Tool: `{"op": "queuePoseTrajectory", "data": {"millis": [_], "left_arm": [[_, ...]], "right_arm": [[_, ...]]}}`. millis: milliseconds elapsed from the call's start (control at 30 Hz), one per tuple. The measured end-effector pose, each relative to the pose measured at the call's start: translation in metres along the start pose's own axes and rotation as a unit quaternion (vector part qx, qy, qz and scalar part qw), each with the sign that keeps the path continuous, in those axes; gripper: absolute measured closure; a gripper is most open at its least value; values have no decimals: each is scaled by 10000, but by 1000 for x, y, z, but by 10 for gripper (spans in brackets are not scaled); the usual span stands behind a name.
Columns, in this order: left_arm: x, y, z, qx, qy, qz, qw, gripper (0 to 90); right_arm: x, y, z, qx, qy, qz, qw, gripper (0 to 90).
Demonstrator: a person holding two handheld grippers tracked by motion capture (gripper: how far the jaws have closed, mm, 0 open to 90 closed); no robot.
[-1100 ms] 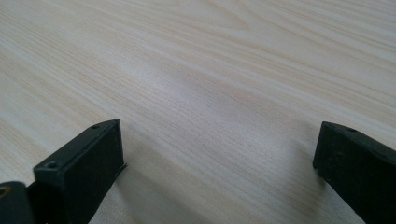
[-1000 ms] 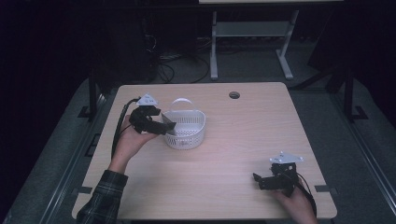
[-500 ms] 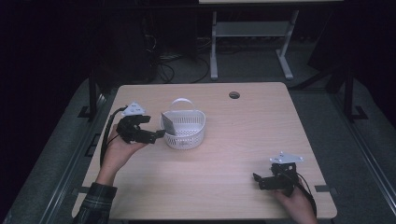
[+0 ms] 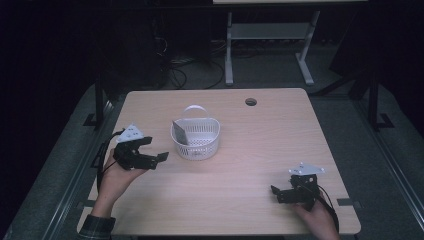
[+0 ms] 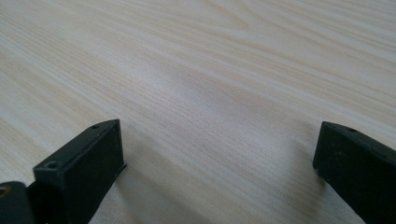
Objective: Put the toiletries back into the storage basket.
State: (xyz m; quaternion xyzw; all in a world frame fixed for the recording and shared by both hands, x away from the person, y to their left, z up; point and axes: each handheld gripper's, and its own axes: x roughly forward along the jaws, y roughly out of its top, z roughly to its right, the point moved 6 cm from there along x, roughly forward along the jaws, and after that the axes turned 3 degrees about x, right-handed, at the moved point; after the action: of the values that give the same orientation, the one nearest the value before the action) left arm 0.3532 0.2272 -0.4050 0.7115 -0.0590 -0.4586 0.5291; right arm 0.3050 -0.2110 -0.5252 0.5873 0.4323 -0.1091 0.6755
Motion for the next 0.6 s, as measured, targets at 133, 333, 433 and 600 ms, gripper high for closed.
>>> {"op": "queuePoseTrajectory", "data": {"millis": [133,333,433,600], "left_arm": [[-2,-11,3,10,35,-44,10000,139],[-4,-31,7,-18,91,-42,9999,142],[-3,-42,8,-92,97,-34,9999,142],[-1,-59,10,-171,113,-79,9998,142]], "right_arm": [[0,0,0,0,-1,-2,10000,11],[0,0,0,-2,-1,-2,10000,11],[0,0,0,0,0,0,10000,11],[0,0,0,4,-1,-2,10000,11]]}}
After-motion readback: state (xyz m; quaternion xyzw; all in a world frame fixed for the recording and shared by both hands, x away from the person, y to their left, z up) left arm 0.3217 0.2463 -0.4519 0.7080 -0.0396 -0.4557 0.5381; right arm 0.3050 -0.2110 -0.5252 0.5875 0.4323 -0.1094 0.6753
